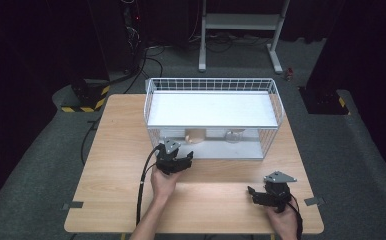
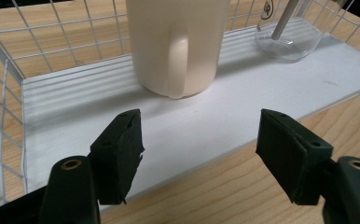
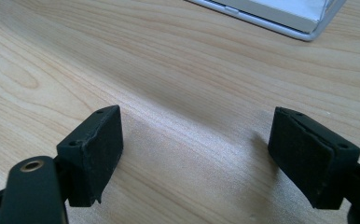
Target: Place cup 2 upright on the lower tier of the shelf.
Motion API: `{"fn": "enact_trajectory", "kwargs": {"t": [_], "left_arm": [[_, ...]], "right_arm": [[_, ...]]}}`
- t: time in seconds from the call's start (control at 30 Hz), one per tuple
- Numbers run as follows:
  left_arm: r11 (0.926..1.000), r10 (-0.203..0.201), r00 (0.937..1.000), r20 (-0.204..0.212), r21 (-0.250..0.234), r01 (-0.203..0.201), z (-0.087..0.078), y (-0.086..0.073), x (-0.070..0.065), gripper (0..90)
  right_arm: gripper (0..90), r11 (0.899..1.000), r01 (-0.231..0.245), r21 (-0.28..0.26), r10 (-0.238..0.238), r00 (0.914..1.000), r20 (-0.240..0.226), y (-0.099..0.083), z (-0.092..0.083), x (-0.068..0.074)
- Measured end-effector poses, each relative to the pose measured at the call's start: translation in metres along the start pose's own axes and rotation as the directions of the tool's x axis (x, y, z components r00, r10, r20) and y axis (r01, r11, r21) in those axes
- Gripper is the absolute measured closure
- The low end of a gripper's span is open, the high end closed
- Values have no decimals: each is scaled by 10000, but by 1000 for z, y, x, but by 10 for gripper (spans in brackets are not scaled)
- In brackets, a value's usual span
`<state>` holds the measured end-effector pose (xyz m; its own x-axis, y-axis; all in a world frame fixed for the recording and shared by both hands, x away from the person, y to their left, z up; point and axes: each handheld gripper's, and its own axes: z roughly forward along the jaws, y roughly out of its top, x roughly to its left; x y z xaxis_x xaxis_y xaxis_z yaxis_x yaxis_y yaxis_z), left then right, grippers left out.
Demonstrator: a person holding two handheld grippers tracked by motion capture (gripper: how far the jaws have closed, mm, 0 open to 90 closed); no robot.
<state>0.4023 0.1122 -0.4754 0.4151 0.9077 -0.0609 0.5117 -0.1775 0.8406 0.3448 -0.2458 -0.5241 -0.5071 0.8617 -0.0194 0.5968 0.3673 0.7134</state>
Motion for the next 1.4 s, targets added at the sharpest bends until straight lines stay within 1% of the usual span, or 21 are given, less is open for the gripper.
{"fn": "enact_trajectory", "kwargs": {"t": [0.07,0.3,0.47,0.63,0.77,0.87,1.07,1.1,1.33,1.4], "left_arm": [[10000,18,10000,48,36,-18,-3,0,1,316],[10000,8,10000,82,-78,-7,-9,0,2,314],[10000,12,10000,90,-42,-12,-12,-1,5,309],[9999,-129,9999,96,-93,130,-16,-4,7,306],[9999,-110,9999,130,-104,112,-20,-5,7,302],[9997,-180,9997,176,-174,183,-22,-5,6,300],[9996,-155,9996,220,-223,160,-26,-6,7,297],[9997,-103,9997,232,-216,108,-27,-6,8,297],[9994,-211,9996,204,-269,217,-31,-8,10,294],[9996,-141,9997,189,-252,146,-33,-8,11,293]], "right_arm": [[181,10000,-1,3,1,10000,1,0,0,0],[182,10000,-3,3,3,10000,0,0,0,0],[182,10000,6,1,-6,10000,6,0,0,0],[182,10000,9,-3,-9,10000,5,0,0,0],[181,10000,-4,3,4,10000,6,0,0,0],[182,10000,1,0,-1,10000,4,0,0,0],[182,10000,4,3,-4,10000,5,0,0,0],[182,10000,-1,4,1,10000,4,0,0,0],[182,10000,-2,4,2,10000,-3,0,0,0],[181,10000,8,0,-8,10000,4,0,0,0]]}}
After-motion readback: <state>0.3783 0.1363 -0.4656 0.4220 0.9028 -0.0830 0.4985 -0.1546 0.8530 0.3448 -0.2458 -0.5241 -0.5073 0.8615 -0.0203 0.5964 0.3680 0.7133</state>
